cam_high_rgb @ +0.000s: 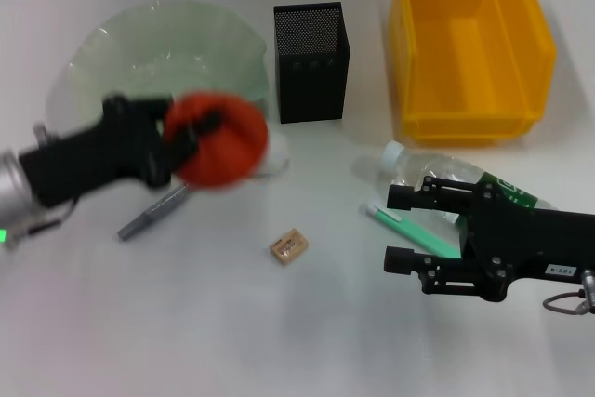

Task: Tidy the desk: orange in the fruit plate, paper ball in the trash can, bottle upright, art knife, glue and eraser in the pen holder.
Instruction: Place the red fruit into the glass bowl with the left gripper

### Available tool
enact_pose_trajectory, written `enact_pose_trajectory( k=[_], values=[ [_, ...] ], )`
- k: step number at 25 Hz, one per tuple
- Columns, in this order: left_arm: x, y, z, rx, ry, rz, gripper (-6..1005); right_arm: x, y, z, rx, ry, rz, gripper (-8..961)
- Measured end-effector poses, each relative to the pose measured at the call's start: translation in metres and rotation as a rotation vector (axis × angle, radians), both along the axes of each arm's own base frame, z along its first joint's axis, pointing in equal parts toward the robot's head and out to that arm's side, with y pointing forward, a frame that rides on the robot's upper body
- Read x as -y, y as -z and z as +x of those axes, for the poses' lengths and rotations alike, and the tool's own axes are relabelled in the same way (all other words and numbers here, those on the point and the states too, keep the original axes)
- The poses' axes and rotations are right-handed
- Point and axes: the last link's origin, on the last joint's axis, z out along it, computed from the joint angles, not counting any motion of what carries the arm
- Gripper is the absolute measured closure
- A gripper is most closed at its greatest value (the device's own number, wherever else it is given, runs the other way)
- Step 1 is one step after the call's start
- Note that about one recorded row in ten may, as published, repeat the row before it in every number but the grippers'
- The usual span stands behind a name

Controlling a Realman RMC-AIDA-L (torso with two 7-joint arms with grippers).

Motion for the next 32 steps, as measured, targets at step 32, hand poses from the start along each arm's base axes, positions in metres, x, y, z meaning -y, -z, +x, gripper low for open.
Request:
enact_pose_trajectory(
  k=[32],
  values=[
    [-0.100,0.002,-0.023,-0.179,-0.484,0.276,546,0.000,0.009,-0.003,-0.023,0.021,-0.028,214]
  ],
)
